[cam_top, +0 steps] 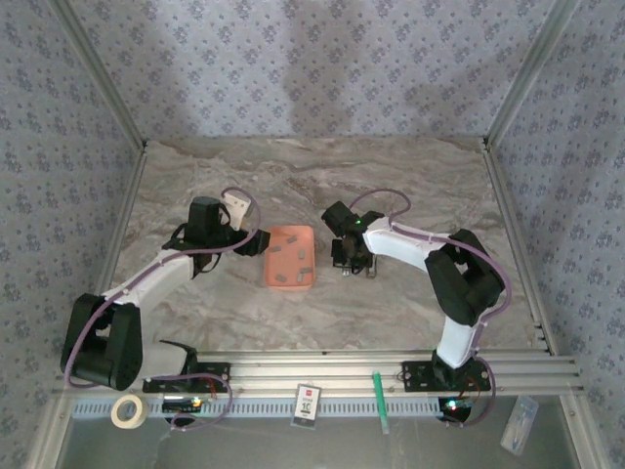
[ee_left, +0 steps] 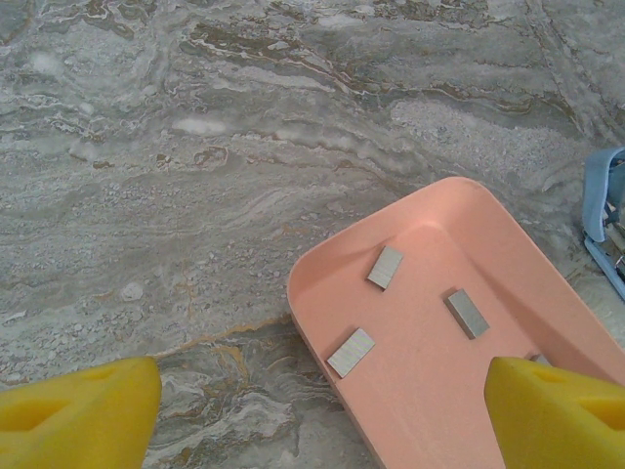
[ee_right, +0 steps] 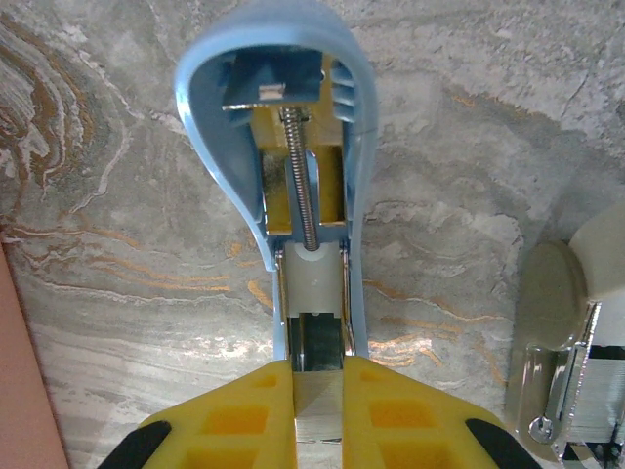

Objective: Load the staples into the stapler

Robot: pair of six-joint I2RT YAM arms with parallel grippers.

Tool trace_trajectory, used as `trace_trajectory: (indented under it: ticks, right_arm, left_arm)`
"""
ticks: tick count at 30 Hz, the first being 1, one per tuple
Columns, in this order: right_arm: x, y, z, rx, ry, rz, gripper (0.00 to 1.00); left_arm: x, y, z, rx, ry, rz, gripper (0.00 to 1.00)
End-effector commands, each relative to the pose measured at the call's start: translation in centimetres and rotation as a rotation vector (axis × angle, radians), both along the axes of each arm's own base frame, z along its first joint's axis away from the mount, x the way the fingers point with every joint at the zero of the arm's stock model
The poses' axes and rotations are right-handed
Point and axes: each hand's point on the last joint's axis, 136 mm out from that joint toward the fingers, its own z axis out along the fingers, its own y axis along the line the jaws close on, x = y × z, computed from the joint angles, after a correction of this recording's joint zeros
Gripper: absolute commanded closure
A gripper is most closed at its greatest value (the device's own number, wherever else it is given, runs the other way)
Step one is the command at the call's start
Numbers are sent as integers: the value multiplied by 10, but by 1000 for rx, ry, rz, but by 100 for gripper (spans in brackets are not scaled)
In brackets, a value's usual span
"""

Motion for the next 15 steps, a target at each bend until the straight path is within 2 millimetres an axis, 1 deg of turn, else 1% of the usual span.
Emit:
trace_trajectory:
  ticks: [1, 13, 14, 15]
  right_arm:
    - [-4, -8, -8, -44, 39, 8, 85]
    - [-11, -14, -15, -104, 61, 22, 85]
    - [-11, -14, -15, -107, 62, 23, 85]
    - [-7, -11, -11, -99, 49, 23, 85]
  left_arm:
    - [4, -7, 13, -13, -33, -32, 14]
    - [4, -7, 13, -14, -32, -32, 14]
    - [4, -7, 13, -13, -34, -32, 14]
    - [4, -7, 13, -13, -32, -32, 14]
